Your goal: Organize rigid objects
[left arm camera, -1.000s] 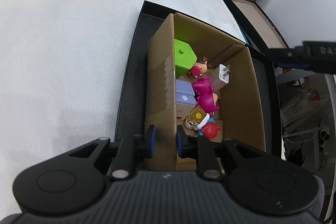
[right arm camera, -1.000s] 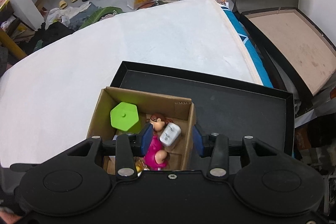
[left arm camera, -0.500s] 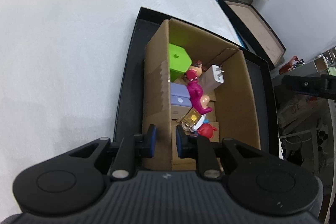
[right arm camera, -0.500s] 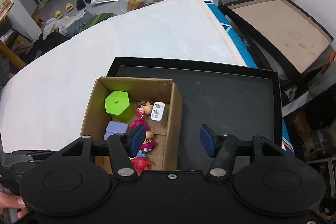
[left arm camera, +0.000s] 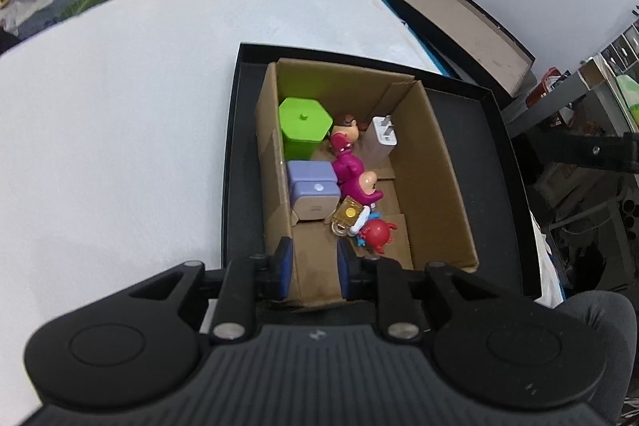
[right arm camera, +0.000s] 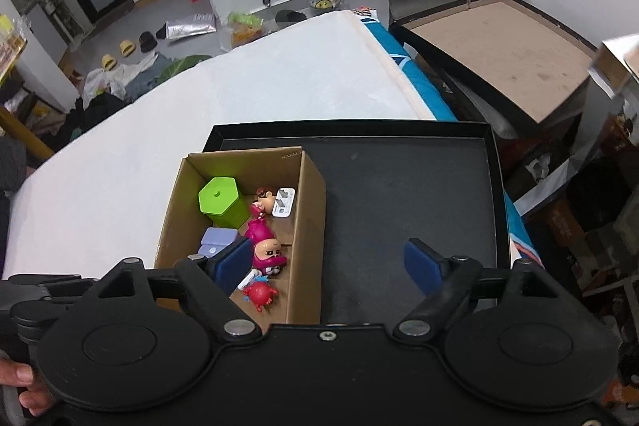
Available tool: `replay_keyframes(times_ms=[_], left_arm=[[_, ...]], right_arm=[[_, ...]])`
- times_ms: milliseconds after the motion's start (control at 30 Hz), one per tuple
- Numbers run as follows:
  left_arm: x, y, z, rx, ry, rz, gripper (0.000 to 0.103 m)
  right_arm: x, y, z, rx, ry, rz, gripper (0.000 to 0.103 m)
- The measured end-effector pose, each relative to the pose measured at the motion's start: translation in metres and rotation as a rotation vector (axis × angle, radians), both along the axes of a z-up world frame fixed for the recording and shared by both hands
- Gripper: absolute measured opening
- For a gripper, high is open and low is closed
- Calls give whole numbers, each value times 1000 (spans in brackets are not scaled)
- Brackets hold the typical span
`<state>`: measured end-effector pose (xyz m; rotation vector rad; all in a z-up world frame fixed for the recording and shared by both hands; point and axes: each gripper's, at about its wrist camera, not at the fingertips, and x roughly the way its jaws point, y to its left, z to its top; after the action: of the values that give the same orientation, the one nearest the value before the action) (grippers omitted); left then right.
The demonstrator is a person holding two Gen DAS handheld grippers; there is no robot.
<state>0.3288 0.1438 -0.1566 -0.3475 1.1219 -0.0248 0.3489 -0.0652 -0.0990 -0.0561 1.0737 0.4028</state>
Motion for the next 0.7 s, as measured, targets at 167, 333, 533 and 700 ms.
replay_keyframes(times_ms=[167,333,533,700], left_arm=[[-8,-8,26,22,-33,-6,29],[-16,-25,47,47,-75,-41,43],[-34,-43,67,33,-130,-62,66],[-54,-59,83,64,-185,-91,75]], right_arm=[[-13,-13,5,20,-21,-21,90],[-30,-27,11,27,-65,-49,97],[-50,-45,18,43,-99,-89,103],[-70,-57,26,63,-136,-108,103]])
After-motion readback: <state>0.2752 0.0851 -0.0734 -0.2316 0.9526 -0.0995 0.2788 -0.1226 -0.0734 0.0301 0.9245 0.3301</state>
